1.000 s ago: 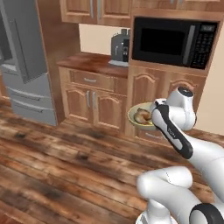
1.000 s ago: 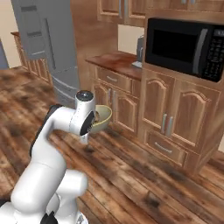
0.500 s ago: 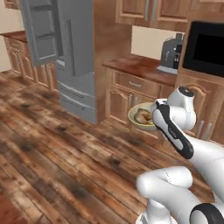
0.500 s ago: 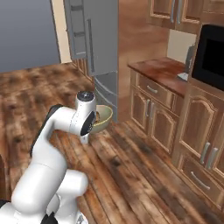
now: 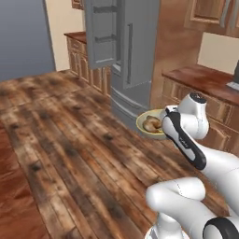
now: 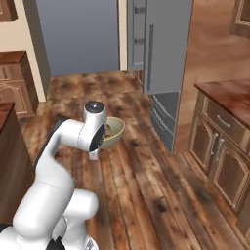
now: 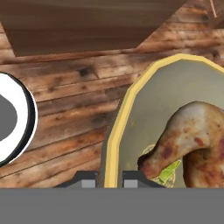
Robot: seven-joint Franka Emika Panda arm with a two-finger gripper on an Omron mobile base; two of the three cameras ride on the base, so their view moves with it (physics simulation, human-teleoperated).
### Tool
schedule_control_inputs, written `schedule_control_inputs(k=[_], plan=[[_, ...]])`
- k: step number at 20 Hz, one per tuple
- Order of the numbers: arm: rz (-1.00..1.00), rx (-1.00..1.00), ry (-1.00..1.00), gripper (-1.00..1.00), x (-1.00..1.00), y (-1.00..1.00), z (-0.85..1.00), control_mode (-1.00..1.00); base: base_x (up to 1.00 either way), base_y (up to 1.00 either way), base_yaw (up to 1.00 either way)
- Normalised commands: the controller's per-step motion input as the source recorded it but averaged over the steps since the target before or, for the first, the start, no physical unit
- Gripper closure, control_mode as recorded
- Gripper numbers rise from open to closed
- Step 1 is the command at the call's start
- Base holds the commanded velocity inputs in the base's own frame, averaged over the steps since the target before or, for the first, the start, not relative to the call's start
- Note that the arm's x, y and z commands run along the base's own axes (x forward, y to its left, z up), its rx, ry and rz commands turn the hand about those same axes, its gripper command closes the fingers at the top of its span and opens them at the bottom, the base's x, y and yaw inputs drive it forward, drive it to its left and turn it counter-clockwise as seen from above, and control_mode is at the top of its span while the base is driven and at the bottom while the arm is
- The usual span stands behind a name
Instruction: Pick the chicken drumstick and lemon wedge from their plates and place them in the bowl. Then put the bowl in the fridge.
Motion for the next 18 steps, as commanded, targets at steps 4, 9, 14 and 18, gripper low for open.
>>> schedule_control_inputs(k=[4,9,14,18], plan=[[0.00,0.00,0.00,1.00,0.00,0.00,0.00,1.00,0.81,0.02,0.40],[0.00,0.00,0.00,1.00,0.00,0.00,0.00,1.00,0.79,0.00,0.39],[0.00,0.00,0.00,1.00,0.00,0.00,0.00,1.00,0.92,0.00,0.14],[0.00,0.00,0.00,1.00,0.00,0.00,0.00,1.00,0.94,0.01,0.01]])
